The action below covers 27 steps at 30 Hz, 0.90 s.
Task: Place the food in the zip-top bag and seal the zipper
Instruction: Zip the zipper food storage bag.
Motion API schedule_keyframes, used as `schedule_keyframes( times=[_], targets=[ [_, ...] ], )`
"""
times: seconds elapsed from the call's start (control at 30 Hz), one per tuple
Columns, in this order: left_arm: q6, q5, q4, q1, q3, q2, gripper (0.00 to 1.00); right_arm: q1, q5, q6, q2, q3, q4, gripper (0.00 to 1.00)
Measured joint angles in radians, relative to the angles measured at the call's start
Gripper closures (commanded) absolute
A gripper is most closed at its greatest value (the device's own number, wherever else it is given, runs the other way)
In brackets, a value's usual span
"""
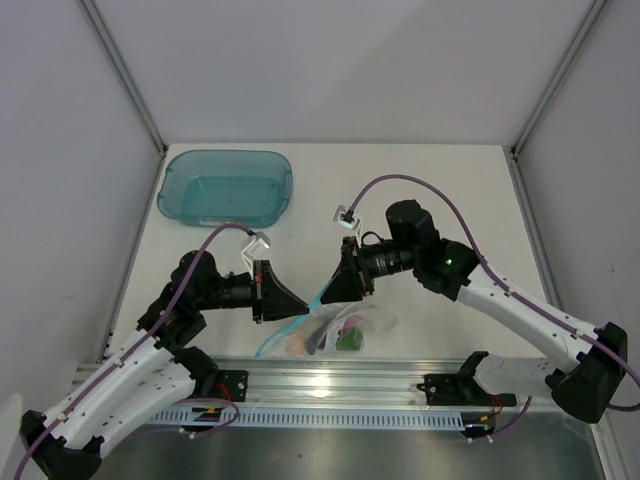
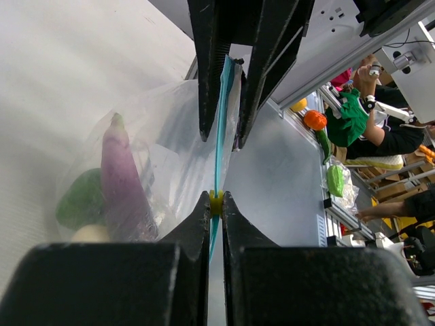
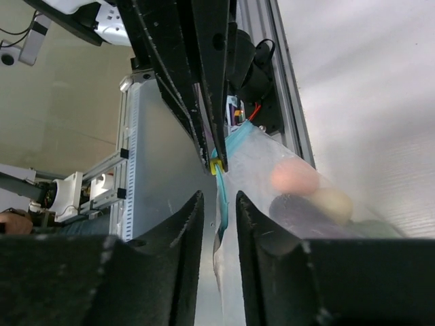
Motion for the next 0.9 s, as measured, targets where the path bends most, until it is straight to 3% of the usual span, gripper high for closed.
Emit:
schedule_keyframes(
  times=[0.07,0.1,0.17,0.27,0.9],
  targets=[
    [0.0,0.001,0.0,0.0,0.0,0.0,0.99,0.004,0.012,0.0,0.004,0.0,0.0,0.77],
    [0.0,0.001,0.0,0.0,0.0,0.0,0.99,0.005,0.015,0.0,0.005,0.0,0.0,0.84],
    [0.0,0.001,0.0,0.0,0.0,0.0,0.99,0.007,0.021,-0.002,0.008,0.0,0.0,0.86],
    [0.0,0.002,0.0,0.0,0.0,0.0,0.99,0.013,0.033,-0.003,0.013,0.001,-0.001,1.0],
    [0.0,-0.036,0.01,0.008,0.0,-0.001,1.0,0.065,0.419,-0.008,-0.108,0.008,-0.066,1.0]
  ],
)
